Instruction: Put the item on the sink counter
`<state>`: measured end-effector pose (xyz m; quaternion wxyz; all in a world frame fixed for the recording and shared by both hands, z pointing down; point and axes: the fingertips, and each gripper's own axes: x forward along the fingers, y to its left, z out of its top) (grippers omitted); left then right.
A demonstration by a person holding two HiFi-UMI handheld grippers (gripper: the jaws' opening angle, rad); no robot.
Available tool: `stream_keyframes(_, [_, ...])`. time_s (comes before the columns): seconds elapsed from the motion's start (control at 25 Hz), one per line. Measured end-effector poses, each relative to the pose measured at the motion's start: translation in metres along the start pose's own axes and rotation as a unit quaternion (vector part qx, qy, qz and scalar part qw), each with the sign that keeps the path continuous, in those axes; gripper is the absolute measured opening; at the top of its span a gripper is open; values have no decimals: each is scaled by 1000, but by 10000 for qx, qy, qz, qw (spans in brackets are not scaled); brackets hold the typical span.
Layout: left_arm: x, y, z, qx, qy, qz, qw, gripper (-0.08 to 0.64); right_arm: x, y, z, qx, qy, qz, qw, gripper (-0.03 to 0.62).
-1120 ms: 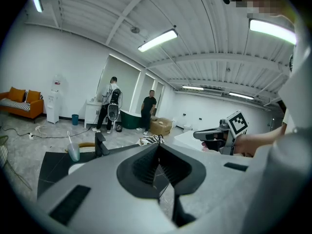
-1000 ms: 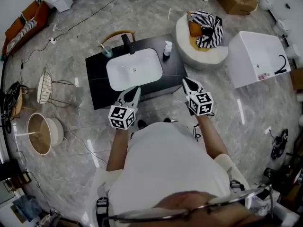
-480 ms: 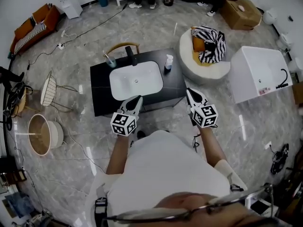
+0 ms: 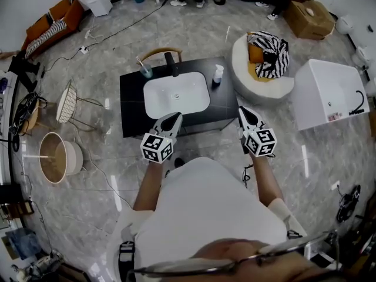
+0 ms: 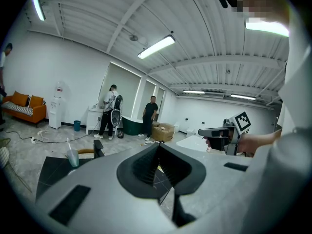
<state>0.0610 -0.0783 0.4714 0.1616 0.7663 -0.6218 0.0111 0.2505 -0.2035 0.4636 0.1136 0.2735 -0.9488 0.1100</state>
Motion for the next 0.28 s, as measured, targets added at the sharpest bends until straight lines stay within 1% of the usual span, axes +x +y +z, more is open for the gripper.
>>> stream_keyframes(0.28, [-1, 5, 8, 64, -88, 30, 9999, 3, 7, 5, 1, -37, -8, 72, 10000, 6])
